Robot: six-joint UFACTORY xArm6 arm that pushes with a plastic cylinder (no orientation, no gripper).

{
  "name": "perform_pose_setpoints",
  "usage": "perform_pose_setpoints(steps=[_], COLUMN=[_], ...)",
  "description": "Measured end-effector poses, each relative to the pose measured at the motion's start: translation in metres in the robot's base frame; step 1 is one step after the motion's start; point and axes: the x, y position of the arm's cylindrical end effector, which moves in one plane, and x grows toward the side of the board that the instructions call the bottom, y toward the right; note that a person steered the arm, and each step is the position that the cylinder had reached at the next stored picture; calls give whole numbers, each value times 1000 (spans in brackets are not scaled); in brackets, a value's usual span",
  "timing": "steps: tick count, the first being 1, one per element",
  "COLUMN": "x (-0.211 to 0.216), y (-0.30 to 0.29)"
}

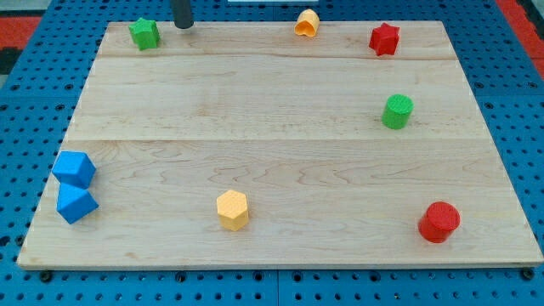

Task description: Move the green star to the blue cube

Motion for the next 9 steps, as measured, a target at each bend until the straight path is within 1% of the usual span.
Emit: perform_pose_setpoints(steps=[1, 2, 3, 4, 5, 6, 7, 8, 9], x=[36, 23, -1, 7, 49, 108, 160, 176, 227], y=[-22, -23, -22, -84, -68, -58, -64, -70, -77])
